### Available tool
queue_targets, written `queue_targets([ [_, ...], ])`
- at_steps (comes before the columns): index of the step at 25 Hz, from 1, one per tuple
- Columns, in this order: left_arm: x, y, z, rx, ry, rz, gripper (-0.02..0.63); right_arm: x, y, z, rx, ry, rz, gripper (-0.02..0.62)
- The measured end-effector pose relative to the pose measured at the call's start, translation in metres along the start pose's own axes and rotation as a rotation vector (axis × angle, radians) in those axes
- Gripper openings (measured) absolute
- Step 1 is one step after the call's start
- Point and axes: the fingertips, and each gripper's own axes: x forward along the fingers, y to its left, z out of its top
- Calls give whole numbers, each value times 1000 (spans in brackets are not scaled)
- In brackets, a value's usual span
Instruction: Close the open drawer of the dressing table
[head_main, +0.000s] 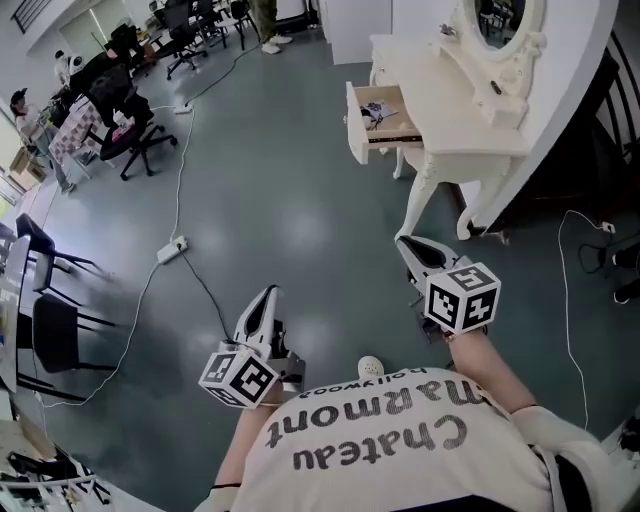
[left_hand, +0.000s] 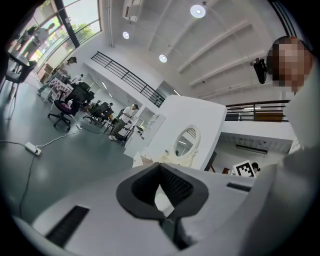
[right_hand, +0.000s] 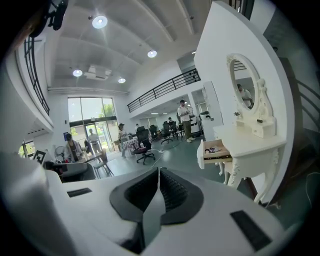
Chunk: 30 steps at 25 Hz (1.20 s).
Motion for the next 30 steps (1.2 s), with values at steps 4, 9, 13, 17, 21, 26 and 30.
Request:
queue_targets([
  [4,26,4,-1,-6,-7,11,8,16,-21,11,-7,-3,19,34],
  [9,39,7,0,-25,-46,34,8,33,-36,9,8,4,64,34],
  [13,37,21,-9,-28,-20,89,8,46,-40,-7,52,22,76,34],
  [17,38,35,-11,-9,5,118,8,62,-35,-9,50,25,91,34],
  [21,53,54,-13,-27,40,121,8,80,-31,-11,54,44,91,34],
  [26,90,72,12,-11,59,57,8,105,-39,2,76,38,40,34],
  [30,118,97,40,-10,66,16,8,137,-41,17,124,33,-2,34],
])
